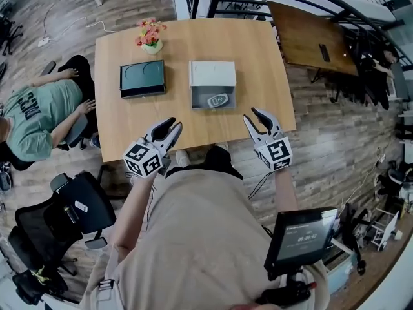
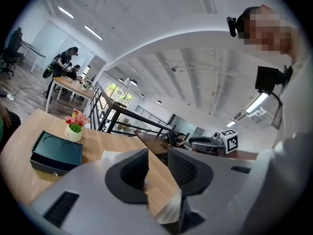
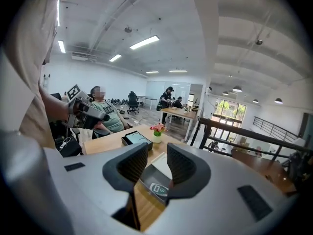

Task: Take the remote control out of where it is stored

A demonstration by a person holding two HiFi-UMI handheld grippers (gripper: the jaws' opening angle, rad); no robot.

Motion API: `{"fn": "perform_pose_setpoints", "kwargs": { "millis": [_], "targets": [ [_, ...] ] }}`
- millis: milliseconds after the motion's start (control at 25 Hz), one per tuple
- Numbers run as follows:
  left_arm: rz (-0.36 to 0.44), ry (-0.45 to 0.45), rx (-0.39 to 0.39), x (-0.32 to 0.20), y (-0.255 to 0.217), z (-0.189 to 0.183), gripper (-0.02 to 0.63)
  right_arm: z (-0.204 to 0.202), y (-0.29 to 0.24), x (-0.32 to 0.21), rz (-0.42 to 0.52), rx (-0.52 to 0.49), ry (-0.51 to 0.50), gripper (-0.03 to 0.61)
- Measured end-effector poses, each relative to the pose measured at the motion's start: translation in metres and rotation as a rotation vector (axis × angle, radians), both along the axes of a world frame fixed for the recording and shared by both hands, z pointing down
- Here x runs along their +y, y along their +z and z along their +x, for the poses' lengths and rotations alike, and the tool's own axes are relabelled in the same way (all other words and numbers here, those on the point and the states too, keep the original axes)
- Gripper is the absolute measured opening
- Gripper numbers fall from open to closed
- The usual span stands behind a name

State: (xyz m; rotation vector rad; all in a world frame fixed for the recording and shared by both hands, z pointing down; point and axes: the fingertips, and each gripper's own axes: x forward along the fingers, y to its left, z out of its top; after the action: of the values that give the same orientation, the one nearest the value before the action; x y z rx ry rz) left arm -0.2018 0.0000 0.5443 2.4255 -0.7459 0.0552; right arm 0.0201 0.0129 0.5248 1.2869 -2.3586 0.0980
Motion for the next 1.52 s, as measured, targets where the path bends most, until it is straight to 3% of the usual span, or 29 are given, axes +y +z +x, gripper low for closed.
{"fn": "perform_pose_setpoints", "kwargs": {
  "millis": [360,560,960,1400,1520],
  "targets": [
    [-0.053,-0.080,-0.025,-0.016,0.014,0.019,0.106,0.012,0.016,-0.054,-0.029,-0.074,-0.118,0.112],
    [-0.060,-0.147,-0.048,-0.033,0.005,0.041,0.106,0.032,0.027,-0.083,-0.055,-0.037,-0.195,0.112],
    [-0.051,-0.230,-0.123,-0.065,0.013,0.080,0.106,0.060,0.086,-0.116,-0.164,0.166,-0.403,0.156],
    [-0.087,-0.401,-0.179,-0.080,0.031,0.094,0.104,0.062,0.112,-0.141,-0.176,0.177,-0.574,0.156],
    [-0.103,-0.440,-0.205,-0.079,0.039,0.097,0.005,0.066,0.122,-0.143,-0.205,0.194,-0.598,0.156]
  ]
}}
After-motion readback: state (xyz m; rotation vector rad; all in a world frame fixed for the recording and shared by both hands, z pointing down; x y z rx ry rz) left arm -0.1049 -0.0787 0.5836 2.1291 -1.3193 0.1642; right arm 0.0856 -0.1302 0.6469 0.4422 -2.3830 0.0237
